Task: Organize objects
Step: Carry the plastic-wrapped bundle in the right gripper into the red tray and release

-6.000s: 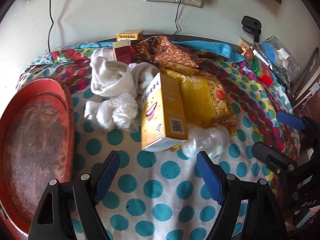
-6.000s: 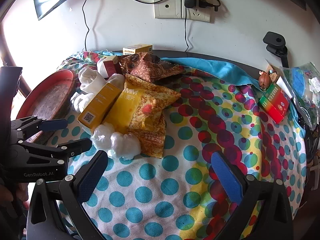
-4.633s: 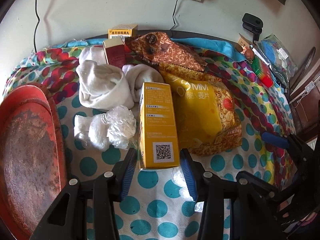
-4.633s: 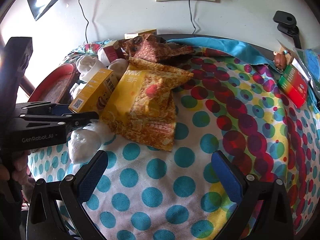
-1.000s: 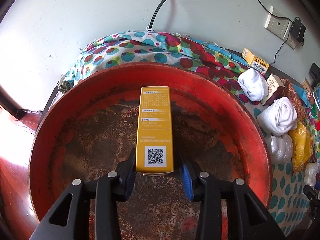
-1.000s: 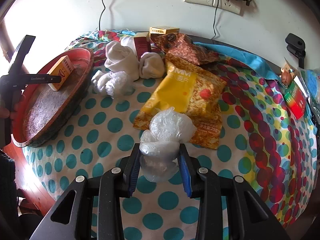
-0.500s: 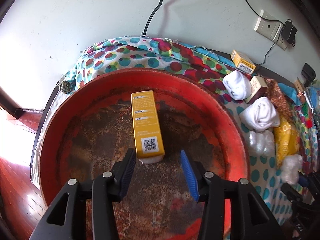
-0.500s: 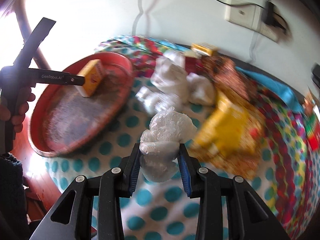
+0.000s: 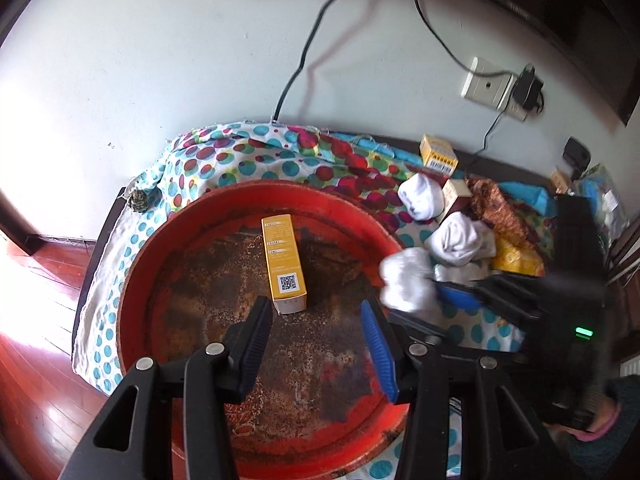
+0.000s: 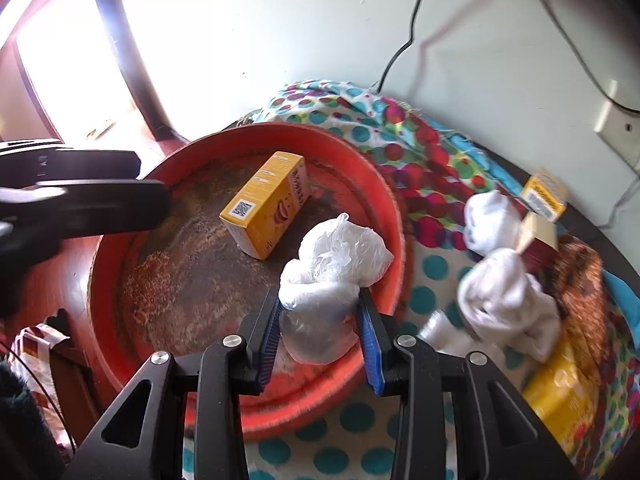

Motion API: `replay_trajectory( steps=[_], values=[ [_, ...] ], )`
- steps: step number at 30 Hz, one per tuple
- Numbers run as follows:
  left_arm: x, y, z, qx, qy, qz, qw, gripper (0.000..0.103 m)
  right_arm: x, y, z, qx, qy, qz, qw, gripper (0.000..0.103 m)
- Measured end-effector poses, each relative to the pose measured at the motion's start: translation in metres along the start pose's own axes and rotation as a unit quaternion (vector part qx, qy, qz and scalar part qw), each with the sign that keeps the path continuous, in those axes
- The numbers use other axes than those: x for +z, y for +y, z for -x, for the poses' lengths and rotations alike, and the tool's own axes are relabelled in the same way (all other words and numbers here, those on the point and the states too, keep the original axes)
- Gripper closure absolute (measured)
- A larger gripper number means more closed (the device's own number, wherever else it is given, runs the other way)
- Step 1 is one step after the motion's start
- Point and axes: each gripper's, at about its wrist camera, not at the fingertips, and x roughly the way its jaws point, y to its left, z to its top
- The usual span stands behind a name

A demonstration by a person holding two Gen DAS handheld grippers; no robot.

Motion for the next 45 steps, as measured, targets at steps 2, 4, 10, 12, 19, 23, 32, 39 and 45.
replay_trajectory(
  steps=[2, 4, 10, 12, 19, 23, 32, 39, 45],
  values=[
    [-0.001, 0.005, 0.01, -0.004, -0.014, 0.009, 0.9999, 0.056, 0.008, 0.004, -0.012, 0.003, 0.009, 0.002, 1.0, 0.069],
    [-0.001, 0.011, 0.017, -0.005, -0.024, 0.016, 0.9996, 0.056, 0.016, 0.012, -0.023, -0.004, 0.013, 0.017, 1.0, 0.069],
    [-0.002, 0.016, 0.009, -0.003, -0.008, 0.023, 0.9997, 0.056, 0.033, 0.015, -0.058, -0.013, 0.046, 0.021, 0.999, 0.069],
    [-0.003, 0.015, 0.007, -0.006, -0.006, 0.016, 0.9998, 0.056, 0.037, 0.012, -0.065, -0.011, 0.051, 0.015, 0.999, 0.069],
    [-0.005, 0.003, 0.004, -0.013, -0.001, -0.007, 0.9999, 0.056, 0.046, 0.006, -0.079, -0.02, 0.06, 0.005, 0.998, 0.068],
    [-0.005, 0.003, 0.004, -0.016, 0.004, -0.006, 0.9999, 0.056, 0.046, 0.004, -0.082, -0.017, 0.064, -0.001, 0.998, 0.068],
    [-0.006, 0.001, 0.019, -0.026, -0.019, -0.01, 0.9994, 0.056, 0.044, 0.005, -0.087, -0.022, 0.067, 0.001, 0.997, 0.068],
    [-0.005, -0.004, 0.02, -0.035, -0.018, -0.019, 0.9991, 0.056, 0.041, 0.008, -0.087, -0.027, 0.07, 0.01, 0.997, 0.068],
    [-0.006, -0.005, 0.019, -0.034, -0.017, -0.02, 0.9991, 0.056, 0.041, 0.007, -0.088, -0.026, 0.072, 0.01, 0.997, 0.067]
  ],
)
